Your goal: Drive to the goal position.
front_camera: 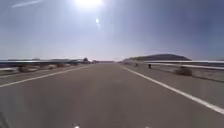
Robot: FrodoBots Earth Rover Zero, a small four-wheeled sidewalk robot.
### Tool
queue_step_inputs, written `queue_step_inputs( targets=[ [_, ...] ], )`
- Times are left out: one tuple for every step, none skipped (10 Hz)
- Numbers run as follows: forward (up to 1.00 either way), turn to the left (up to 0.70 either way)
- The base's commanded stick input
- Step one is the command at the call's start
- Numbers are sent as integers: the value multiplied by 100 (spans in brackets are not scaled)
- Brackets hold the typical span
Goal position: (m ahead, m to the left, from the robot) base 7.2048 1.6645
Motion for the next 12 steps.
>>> queue_step_inputs(
  targets=[
    [100, 0],
    [100, 0],
    [100, 0],
    [100, 0],
    [100, 0],
    [100, 0],
    [100, 0],
    [100, 0],
    [100, 0],
    [100, 0],
    [100, 0],
    [100, 0]
  ],
)
